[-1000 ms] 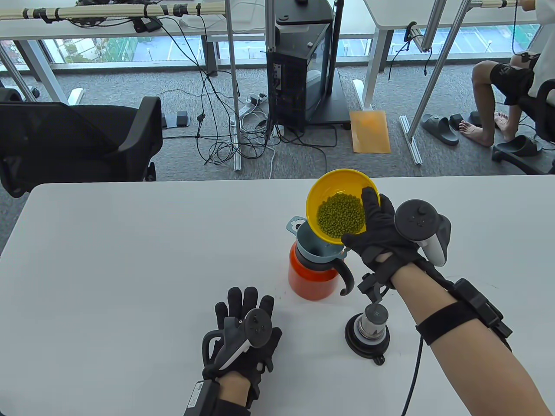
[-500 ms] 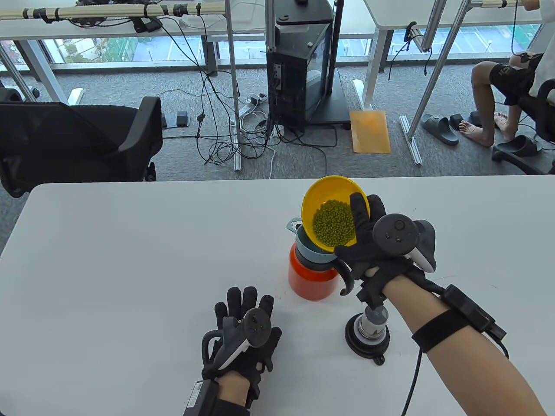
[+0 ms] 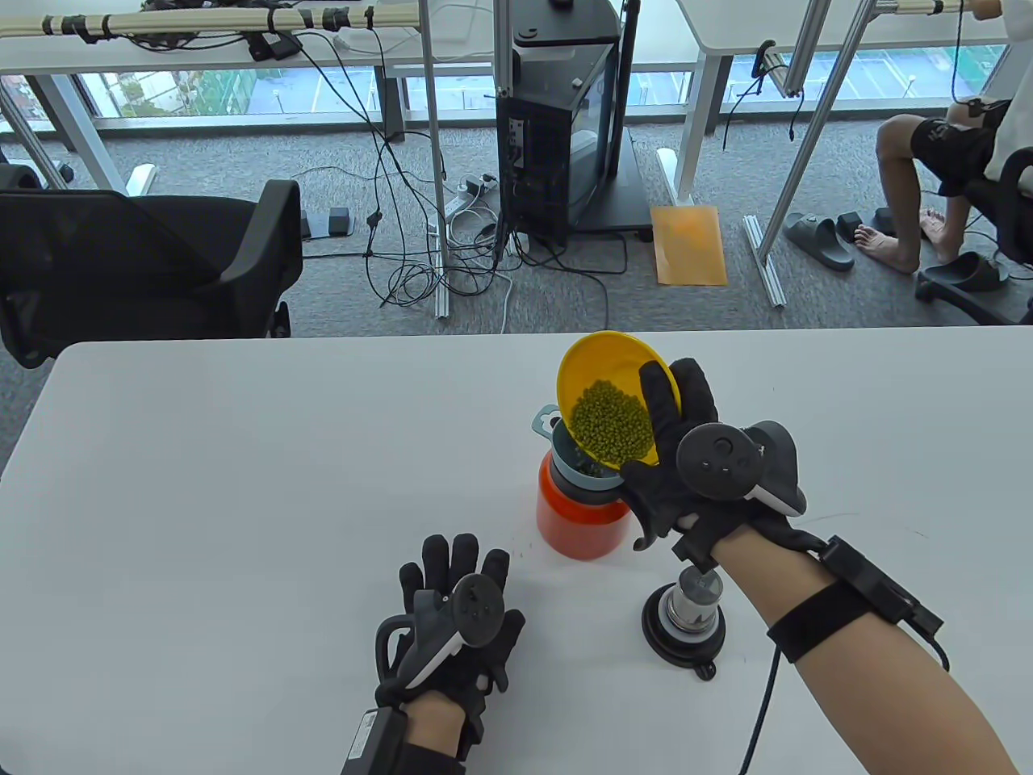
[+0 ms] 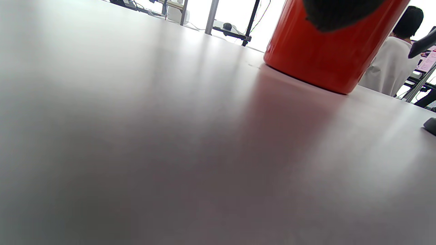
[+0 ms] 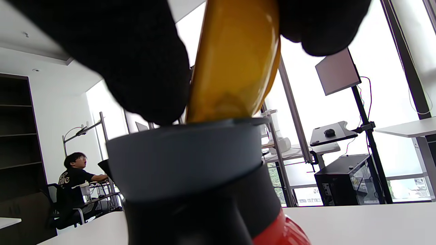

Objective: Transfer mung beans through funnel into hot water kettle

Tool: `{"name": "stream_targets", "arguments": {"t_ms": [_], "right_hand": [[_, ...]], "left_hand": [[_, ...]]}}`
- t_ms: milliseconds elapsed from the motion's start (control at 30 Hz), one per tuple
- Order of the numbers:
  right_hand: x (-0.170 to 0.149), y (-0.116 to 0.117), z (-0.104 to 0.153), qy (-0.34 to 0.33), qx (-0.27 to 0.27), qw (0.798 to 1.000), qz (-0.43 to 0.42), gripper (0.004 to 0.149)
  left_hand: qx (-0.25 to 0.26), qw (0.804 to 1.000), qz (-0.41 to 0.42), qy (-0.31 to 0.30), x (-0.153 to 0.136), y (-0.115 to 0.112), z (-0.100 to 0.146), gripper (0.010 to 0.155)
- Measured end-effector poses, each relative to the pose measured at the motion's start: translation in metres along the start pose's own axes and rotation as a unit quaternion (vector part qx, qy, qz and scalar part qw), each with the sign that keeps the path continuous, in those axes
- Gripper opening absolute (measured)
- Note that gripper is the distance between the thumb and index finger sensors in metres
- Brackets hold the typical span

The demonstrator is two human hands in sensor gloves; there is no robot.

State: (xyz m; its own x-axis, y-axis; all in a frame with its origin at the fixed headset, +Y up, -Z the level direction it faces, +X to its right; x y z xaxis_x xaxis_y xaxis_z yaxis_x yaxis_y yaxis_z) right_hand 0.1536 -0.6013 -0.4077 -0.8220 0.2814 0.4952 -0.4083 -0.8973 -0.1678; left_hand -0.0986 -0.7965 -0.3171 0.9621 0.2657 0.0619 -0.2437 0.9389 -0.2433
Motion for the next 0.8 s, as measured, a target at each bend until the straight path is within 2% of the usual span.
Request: {"name": "stream_targets", "arguments": {"t_ms": [400,567,800], "right_hand": [[0.006,0.000,0.001,-0.015,-0.006,0.999,0.035,0.112],[0.015,0.000,0.003,-0.045,-0.015,0.995,0.085,0.111],[0.026,-0.001,0.006,-0.076,-0.026,0.989,0.128,0.103]], "left_hand": [[-0.001,1.000,0.005,0.000,-0.001,0.000,0.000,0.079],[-0.002,1.000,0.004,0.000,-0.001,0.000,0.000,0.079],[-0.004,1.000,0.006,0.000,-0.001,0.000,0.000,0.078]]}}
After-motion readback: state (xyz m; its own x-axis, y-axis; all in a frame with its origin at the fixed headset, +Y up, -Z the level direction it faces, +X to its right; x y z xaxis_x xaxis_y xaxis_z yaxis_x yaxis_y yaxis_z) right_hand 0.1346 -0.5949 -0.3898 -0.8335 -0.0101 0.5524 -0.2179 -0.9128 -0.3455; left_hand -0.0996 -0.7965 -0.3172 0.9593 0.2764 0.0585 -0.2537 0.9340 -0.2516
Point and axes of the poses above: the tracker on the back of each hand, its own x axis roughly to the thumb side, its own z axis roughly from the fingertips to the wrist, y = z × x, the point moved 4 cm from there along -z, roughly from the wrist to the fingertips
